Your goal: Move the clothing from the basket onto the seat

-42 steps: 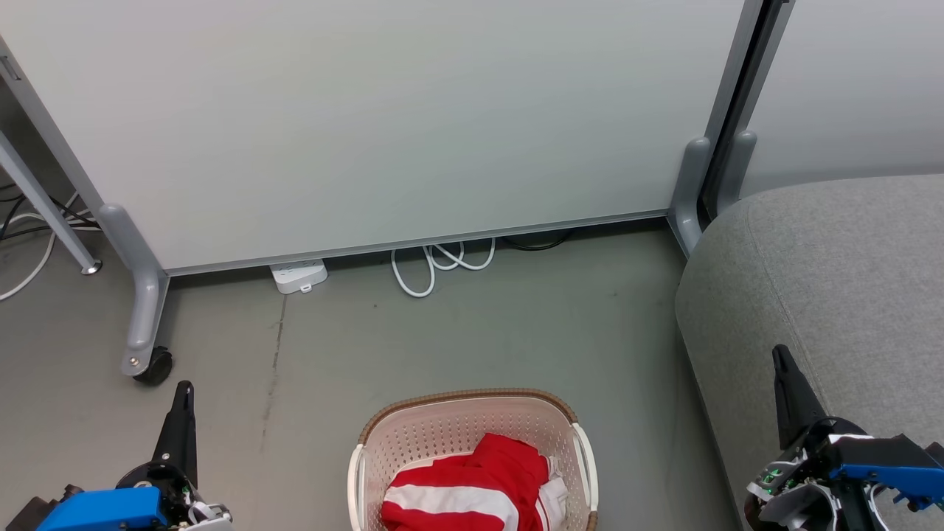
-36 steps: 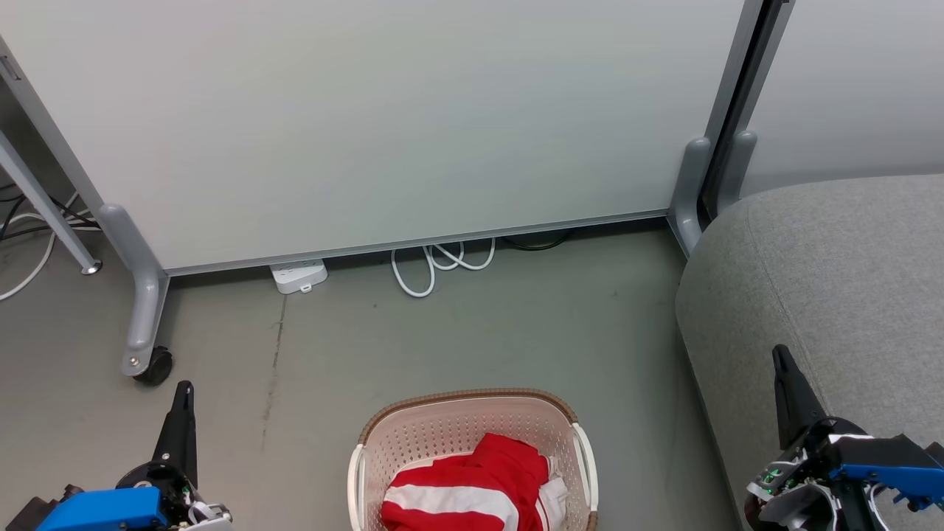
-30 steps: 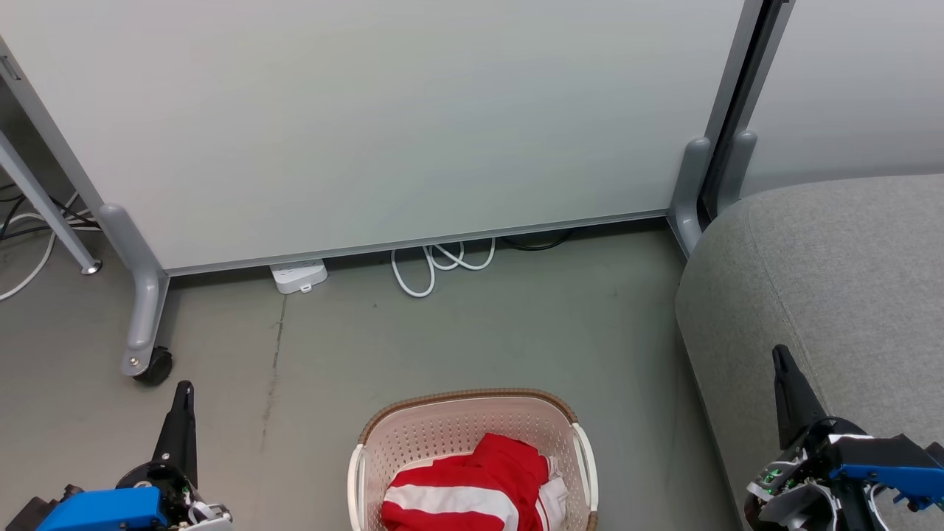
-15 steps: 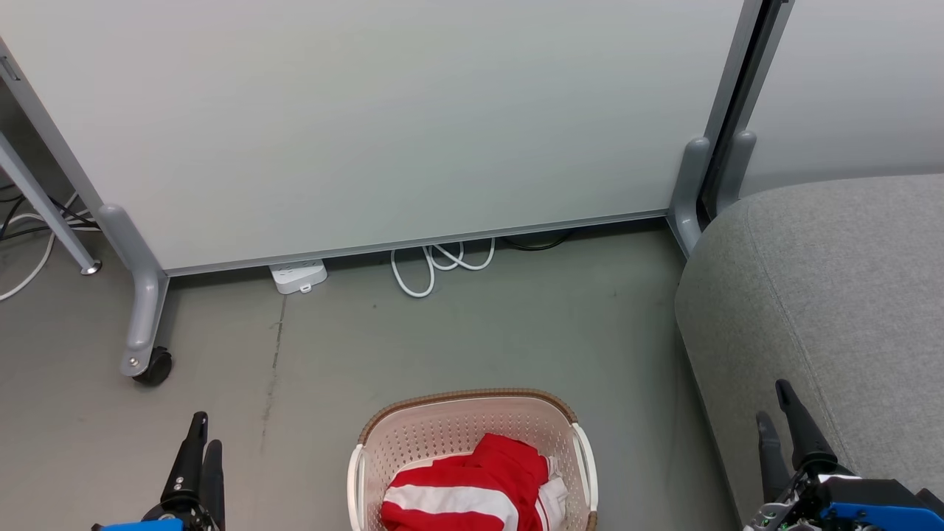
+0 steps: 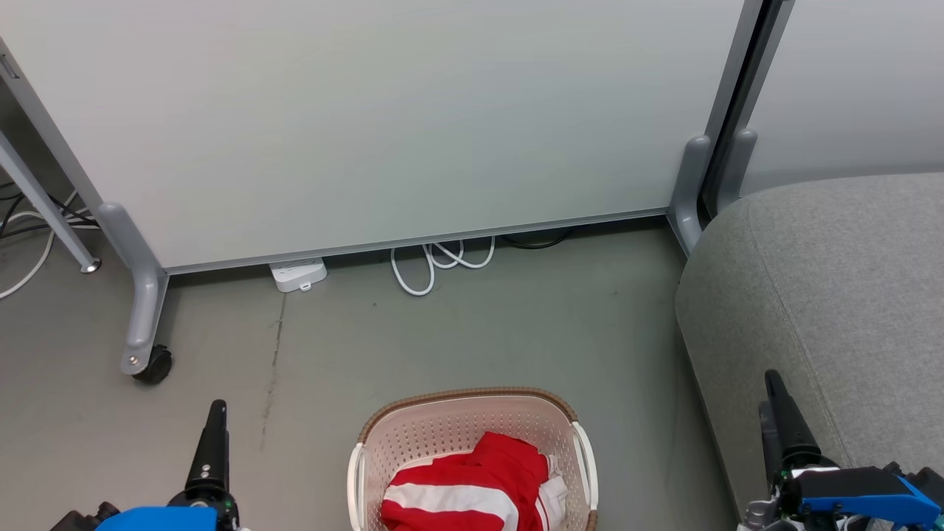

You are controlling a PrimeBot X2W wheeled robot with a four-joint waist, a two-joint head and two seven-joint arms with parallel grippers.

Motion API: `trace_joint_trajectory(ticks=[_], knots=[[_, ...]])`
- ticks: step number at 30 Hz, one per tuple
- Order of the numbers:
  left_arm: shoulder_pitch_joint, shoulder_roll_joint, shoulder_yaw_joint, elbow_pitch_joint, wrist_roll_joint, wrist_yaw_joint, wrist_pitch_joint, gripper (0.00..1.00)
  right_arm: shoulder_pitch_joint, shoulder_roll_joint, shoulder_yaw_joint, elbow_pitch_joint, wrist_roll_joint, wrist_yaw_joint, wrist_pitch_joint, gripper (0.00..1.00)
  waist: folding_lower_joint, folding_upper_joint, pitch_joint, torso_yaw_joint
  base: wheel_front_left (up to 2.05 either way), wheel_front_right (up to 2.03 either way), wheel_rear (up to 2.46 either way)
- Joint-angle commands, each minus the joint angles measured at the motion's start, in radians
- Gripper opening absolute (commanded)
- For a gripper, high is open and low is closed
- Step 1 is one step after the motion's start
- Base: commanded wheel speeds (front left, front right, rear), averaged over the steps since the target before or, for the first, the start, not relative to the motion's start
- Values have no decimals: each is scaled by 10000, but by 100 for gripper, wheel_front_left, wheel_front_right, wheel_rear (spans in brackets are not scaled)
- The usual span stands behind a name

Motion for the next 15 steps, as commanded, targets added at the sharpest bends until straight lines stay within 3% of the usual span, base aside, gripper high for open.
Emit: trace_joint_trajectory(ticks=[1,15], knots=[[-273,113,-133,-239,482,64,-101,100,-271,-30,19,-202,-449,16,-98,100,0,0,6,2,0,0,0],[-365,158,-976,-466,3923,322,-669,100,-381,-46,148,-414,-3694,18,-614,100,0,0,51,14,0,0,0]])
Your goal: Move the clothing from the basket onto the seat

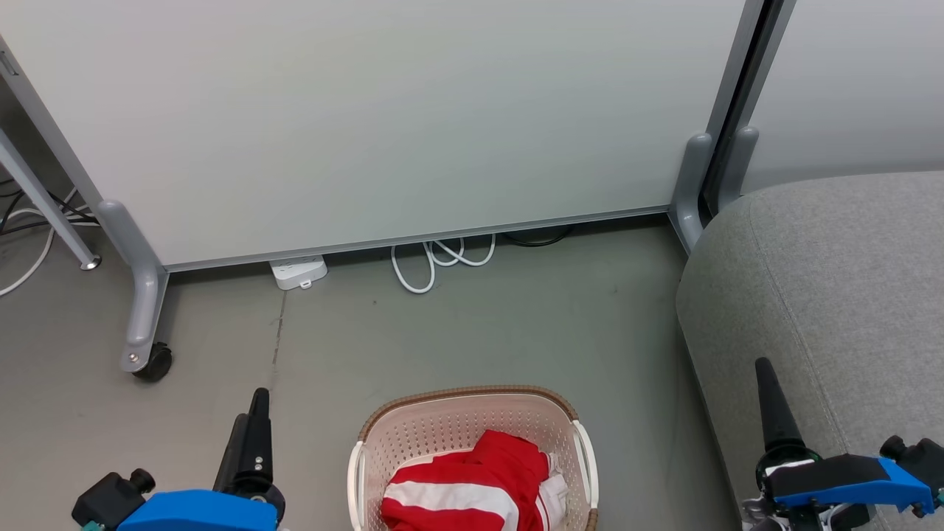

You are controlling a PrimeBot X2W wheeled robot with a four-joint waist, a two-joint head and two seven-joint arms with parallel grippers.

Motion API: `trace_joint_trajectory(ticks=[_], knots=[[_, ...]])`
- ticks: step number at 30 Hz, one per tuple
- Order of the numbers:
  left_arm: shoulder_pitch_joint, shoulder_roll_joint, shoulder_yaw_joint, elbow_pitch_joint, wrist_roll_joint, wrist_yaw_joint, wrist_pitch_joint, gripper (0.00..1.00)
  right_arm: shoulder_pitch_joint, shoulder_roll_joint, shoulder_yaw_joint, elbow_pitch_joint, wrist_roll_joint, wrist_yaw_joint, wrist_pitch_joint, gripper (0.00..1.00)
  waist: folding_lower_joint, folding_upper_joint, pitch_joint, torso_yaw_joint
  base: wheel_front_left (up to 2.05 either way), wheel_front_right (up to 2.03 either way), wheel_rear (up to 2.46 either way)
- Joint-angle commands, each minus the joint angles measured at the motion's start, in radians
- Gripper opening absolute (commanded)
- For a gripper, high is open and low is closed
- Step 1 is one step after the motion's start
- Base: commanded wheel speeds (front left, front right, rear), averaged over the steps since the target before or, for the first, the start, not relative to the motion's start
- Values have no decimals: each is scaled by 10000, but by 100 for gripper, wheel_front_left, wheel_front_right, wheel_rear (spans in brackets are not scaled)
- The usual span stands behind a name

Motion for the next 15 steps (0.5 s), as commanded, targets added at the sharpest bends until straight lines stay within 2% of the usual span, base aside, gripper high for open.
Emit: trace_joint_trajectory(ticks=[1,15], knots=[[-293,111,-95,-184,478,49,-108,100,-308,-43,51,-204,-445,16,-101,100,-1,0,2,-3,0,0,0],[-323,240,-690,-245,2897,159,-595,100,-244,-58,73,-485,-2609,18,-363,100,-1,0,3,-16,0,0,0]])
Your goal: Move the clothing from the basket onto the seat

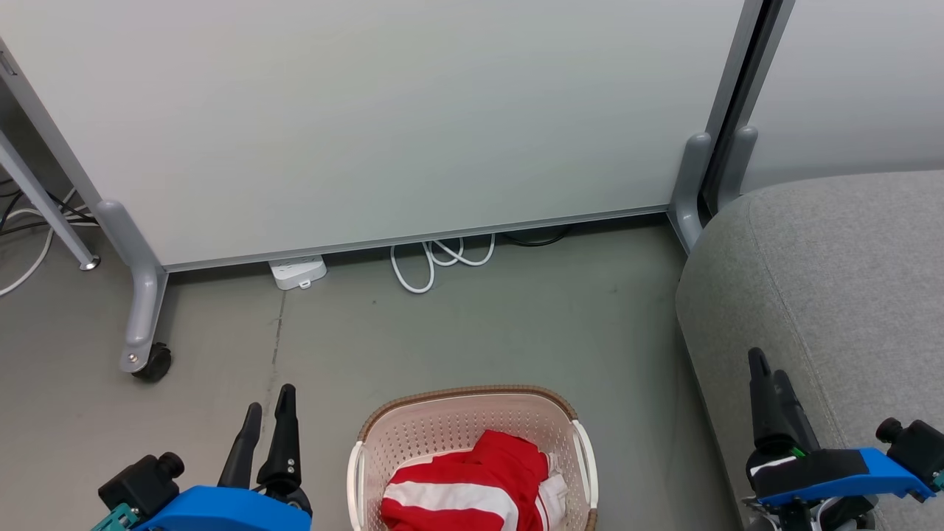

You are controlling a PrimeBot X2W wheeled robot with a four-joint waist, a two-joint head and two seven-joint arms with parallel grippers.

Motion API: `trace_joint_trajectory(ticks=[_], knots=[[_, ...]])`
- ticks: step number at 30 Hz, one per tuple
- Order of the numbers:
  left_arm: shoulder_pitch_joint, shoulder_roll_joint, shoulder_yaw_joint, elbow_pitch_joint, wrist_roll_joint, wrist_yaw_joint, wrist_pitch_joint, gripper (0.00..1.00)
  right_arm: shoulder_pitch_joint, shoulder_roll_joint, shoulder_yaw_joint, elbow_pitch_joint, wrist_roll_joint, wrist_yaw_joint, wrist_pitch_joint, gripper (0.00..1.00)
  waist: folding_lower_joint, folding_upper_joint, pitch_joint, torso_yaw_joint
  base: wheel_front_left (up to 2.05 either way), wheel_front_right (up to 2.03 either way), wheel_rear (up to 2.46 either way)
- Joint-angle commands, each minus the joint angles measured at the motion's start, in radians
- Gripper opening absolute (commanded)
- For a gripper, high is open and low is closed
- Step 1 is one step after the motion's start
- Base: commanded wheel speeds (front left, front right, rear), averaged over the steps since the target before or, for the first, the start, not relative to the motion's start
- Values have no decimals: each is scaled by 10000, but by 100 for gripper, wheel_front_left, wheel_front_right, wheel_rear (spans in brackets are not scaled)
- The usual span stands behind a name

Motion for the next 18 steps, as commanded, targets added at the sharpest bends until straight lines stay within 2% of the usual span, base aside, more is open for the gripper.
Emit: trace_joint_trajectory(ticks=[1,18], knots=[[-296,102,-88,-170,399,66,-114,100,-215,-53,29,-178,-379,18,-107,100,-1,-1,-10,4,0,0,0],[-254,118,-296,-404,2367,367,-619,100,-88,-68,149,-459,-2429,20,-301,100,-1,-1,-56,44,0,0,0]])
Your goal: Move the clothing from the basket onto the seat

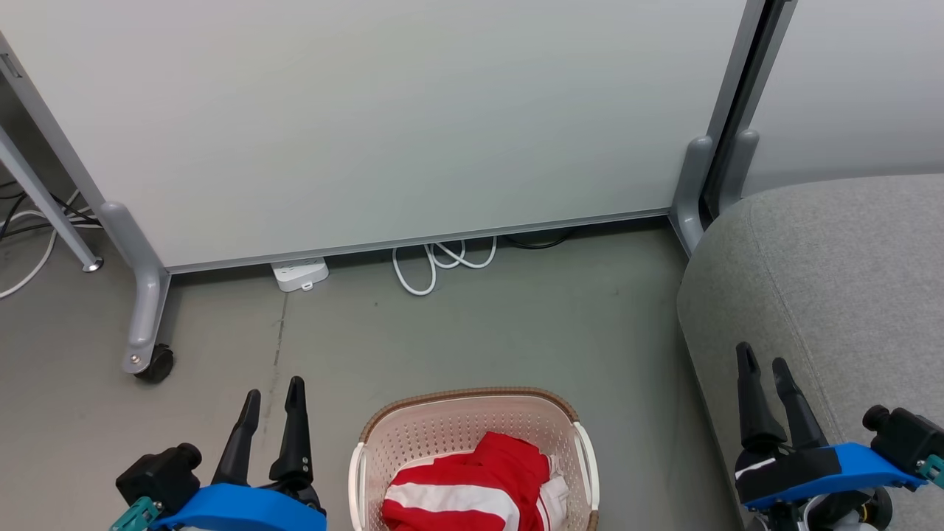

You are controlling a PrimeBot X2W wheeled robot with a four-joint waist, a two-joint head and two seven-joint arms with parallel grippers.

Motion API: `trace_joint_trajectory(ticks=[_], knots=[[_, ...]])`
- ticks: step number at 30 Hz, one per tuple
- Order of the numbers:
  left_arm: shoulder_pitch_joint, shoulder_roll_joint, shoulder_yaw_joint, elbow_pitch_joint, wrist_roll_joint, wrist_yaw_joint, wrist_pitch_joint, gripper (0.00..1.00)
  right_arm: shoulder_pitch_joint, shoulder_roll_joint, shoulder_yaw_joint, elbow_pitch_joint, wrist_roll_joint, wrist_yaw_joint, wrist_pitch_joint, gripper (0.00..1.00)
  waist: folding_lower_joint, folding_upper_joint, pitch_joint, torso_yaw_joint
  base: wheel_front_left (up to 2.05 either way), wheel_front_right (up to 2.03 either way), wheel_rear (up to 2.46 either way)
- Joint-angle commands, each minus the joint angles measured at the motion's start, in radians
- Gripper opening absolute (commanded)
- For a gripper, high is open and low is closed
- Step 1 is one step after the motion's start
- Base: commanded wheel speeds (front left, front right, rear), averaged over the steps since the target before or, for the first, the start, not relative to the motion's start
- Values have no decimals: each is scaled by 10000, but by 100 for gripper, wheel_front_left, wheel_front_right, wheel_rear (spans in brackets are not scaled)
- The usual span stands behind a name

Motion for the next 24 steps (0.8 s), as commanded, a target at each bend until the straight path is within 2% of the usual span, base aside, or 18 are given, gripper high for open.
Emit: trace_joint_trajectory(ticks=[1,24], knots=[[-255,79,-42,-144,344,30,-117,100,-104,-58,18,-169,-364,20,-52,100,-1,0,19,12,0,0,0],[-222,67,-207,-207,2398,142,-664,100,38,-72,62,-376,-2539,22,-313,100,-1,0,38,50,0,0,0]])
